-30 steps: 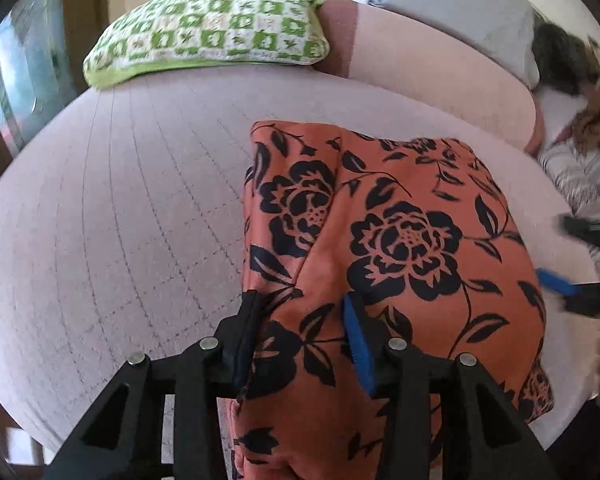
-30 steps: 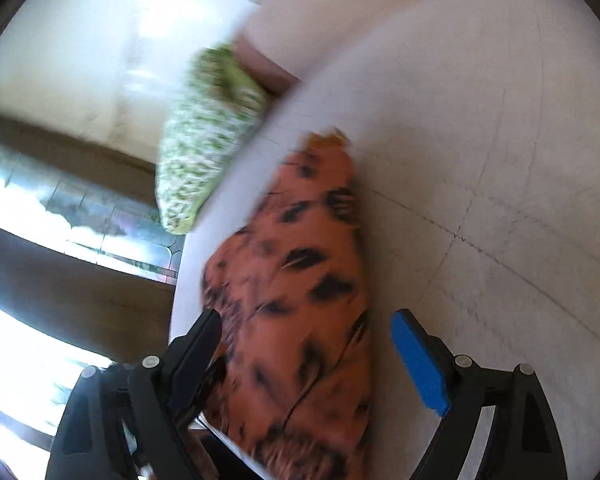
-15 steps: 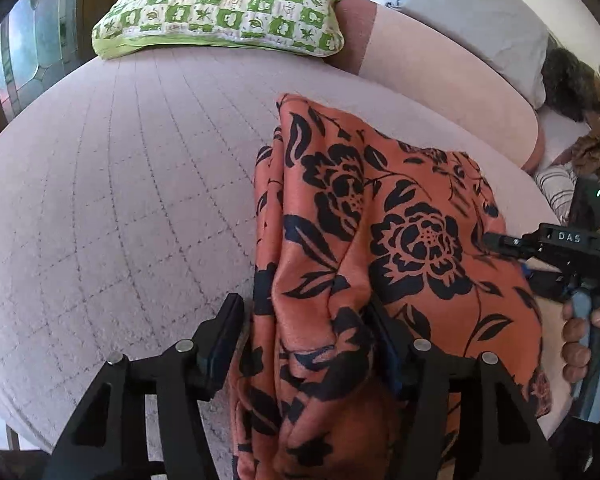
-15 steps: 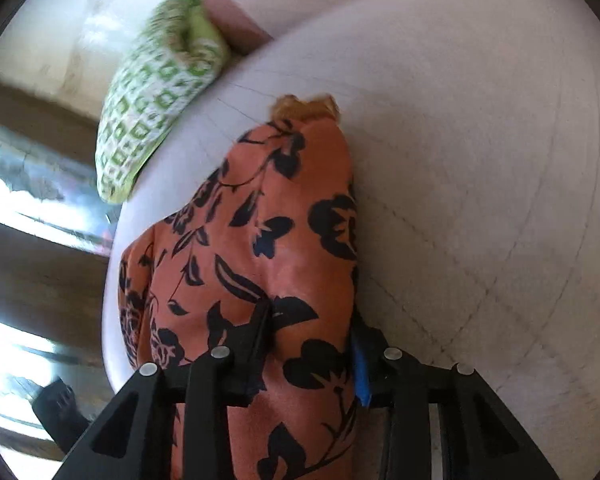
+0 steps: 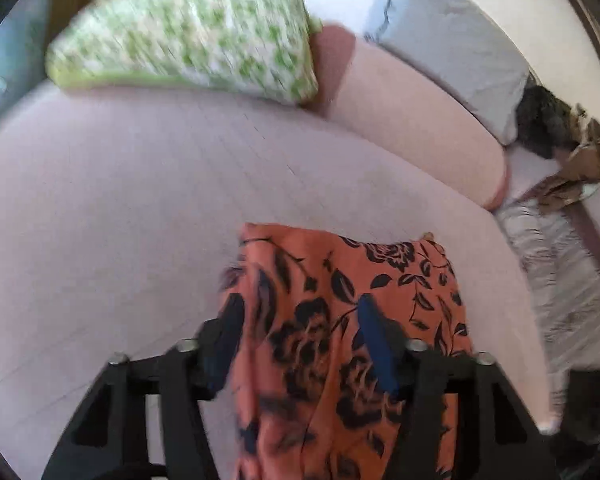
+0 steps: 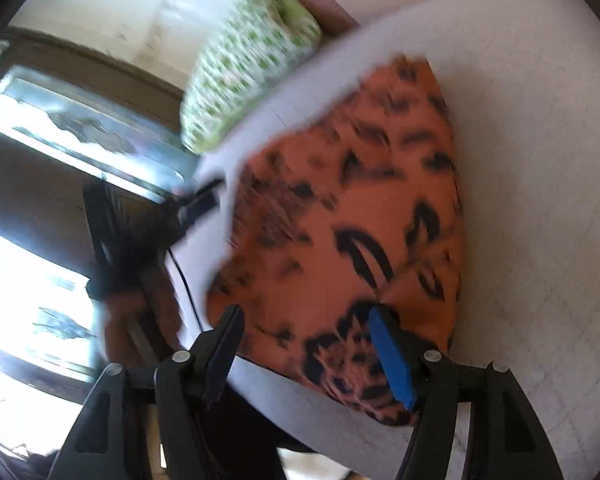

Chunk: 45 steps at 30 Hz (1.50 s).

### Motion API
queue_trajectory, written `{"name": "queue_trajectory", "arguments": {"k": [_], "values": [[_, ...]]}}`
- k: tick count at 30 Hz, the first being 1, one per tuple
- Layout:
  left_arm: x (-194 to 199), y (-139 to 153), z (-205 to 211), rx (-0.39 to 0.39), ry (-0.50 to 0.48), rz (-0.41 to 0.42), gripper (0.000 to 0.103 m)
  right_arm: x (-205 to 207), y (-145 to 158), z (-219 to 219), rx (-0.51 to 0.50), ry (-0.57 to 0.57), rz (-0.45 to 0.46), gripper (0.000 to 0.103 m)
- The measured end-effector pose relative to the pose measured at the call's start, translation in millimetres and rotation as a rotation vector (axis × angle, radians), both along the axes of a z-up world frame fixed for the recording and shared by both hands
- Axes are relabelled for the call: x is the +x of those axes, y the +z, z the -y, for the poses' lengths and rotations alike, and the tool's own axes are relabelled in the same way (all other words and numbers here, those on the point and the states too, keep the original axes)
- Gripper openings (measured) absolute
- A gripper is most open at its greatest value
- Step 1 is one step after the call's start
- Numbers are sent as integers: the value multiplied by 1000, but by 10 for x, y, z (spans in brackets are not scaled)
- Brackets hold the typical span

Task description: Fold small clothes

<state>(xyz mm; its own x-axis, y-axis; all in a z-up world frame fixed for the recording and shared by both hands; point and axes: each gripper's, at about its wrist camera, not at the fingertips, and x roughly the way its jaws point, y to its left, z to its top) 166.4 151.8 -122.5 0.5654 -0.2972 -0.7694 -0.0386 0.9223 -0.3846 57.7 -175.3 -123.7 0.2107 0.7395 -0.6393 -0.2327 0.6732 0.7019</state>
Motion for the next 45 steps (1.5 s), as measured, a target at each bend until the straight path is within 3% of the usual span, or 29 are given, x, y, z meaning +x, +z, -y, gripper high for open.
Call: {"name": "queue_trajectory", "arguments": {"k": [1,2,5,7,9,12,14,16,18,20,22,24,25,26,27,29,34,36,38,39,40,41,42,44,45], "values": [[101,-118,-32,31,10,-45,21,-6,-116,-52,-5,9,-31,69],[135,-237,-93,39,21,-83,20,-7,-165,-85,-6,11,-34,69],[84,-430,-317,-96,61,-91,22,-36,-173,-107,-7,22,1,69],[50,-402,-205,-3,39,-67,25,-36,-216,-73,10,19,-6,69],[49,-351,-65,130,43,-69,42,25,-228,-61,13,12,-10,69],[-54,-104,60,204,49,-27,41,7,-148,-76,5,25,-4,73],[-269,162,220,269,15,67,41,-62,-46,-3,26,9,9,73],[-509,356,395,301,-25,138,43,-127,36,148,60,-21,34,73],[-812,538,566,277,-71,203,52,-176,75,312,66,-72,53,74],[-936,536,776,282,-105,214,54,-171,50,478,82,-122,44,75],[-959,365,853,288,-132,176,54,-122,-32,604,85,-174,1,75],[-847,-87,859,331,-120,19,54,-79,-165,648,146,-186,-55,76],[-837,-181,854,335,-123,12,55,-42,-298,607,149,-169,-113,76],[-877,-186,865,355,-125,49,55,-19,-431,528,101,-138,-174,74],[-879,-134,894,373,-129,43,54,-19,-463,482,48,-118,-169,65],[-886,-8,905,365,-133,39,53,-36,-328,471,0,-91,-139,64],[-898,421,956,356,-138,181,53,179,-131,709,101,-181,-92,78],[-795,277,954,371,-147,141,53,415,-195,766,133,-236,-107,78],[-659,-75,872,412,-129,17,53,606,-330,710,176,-227,-151,78],[-592,-162,830,399,-109,9,53,697,-458,617,189,-183,-212,77],[-617,-183,794,396,-96,27,53,765,-594,463,182,-118,-279,57],[-636,-171,793,406,-99,33,53,752,-529,419,127,-114,-246,54],[-646,-159,794,415,-102,34,53,728,-443,405,104,-106,-209,44],[-670,-171,769,400,-105,37,53,653,-277,389,55,-108,-121,41],[-667,-190,750,388,-103,37,53,655,-359,364,9,-109,-129,41]]}}
